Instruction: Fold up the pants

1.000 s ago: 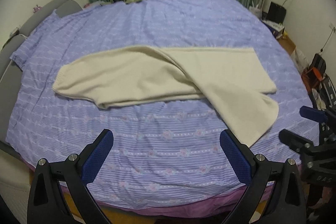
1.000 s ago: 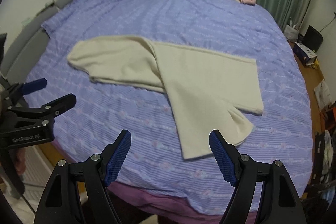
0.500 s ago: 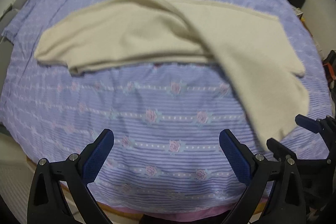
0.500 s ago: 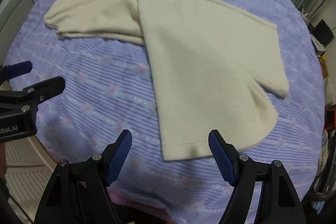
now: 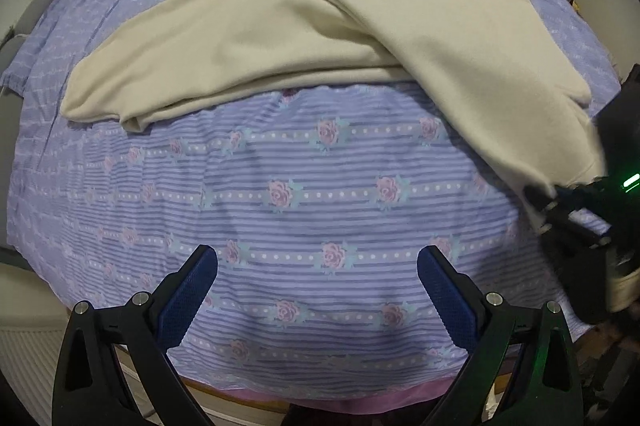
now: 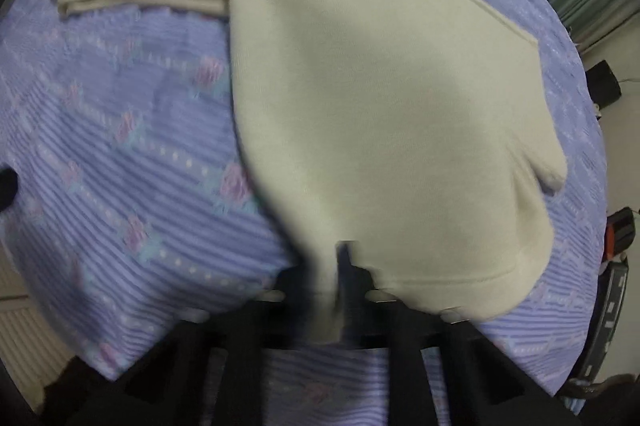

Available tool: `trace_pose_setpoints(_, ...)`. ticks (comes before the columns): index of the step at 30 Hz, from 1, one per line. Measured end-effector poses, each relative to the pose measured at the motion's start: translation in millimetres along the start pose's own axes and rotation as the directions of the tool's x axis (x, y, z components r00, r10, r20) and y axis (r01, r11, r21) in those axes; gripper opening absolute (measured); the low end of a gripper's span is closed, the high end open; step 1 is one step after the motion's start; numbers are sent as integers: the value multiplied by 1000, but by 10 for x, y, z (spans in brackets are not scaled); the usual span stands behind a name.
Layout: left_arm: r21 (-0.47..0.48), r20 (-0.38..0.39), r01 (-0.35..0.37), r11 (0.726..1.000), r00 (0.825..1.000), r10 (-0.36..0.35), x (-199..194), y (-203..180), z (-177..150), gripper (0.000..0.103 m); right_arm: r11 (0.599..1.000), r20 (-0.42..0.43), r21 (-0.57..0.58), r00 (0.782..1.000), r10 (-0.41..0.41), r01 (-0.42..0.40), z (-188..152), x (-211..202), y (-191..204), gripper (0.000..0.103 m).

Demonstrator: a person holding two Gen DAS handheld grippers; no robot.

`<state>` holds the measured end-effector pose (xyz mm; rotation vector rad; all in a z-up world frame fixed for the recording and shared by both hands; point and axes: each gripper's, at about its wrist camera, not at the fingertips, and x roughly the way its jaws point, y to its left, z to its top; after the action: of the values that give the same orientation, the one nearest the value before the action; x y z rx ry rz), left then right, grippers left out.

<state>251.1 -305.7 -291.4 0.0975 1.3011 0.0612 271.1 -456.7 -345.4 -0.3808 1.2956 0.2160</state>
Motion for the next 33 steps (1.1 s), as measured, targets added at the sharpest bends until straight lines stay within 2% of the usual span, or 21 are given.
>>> trace_pose_setpoints(4,-21,38,17,1000,999,-16,-133,75,127,102,994,137,108,990,-38,24,109,-545,-374,8)
trace_pose_setpoints(9,-62,109,52,997,993,-45,-363,95,382,102,973,297,223,947,-125,59,425,-1196,-1013,8)
trace_pose_setpoints(12,-63,153,63,996,987,-52,-427,58,643,102,966,353,232,915,-193,114,779,-1341,-1360,8)
trace_pose_setpoints(16,-58,214,47,997,976,-33,-446,-49,1141,102,961,378,224,894,-239,162,1286,-1262,-1700,8)
trace_pose_setpoints(21,-41,257,40,998,966,-28,-412,-211,1573,102,958,353,222,901,-251,180,1793,-971,-2033,8)
trace_pose_setpoints(25,-21,265,24,999,964,-18,-268,-344,1802,102,954,276,248,932,-235,168,2102,-519,-2342,8)
trace_pose_setpoints(30,-32,230,23,999,973,-15,-18,-451,1886,102,952,188,231,951,-245,199,2213,4,-2459,8)
trace_pose_setpoints(33,-38,210,17,999,978,-9,102,-485,1882,102,948,145,215,952,-270,236,2265,241,-2443,8)
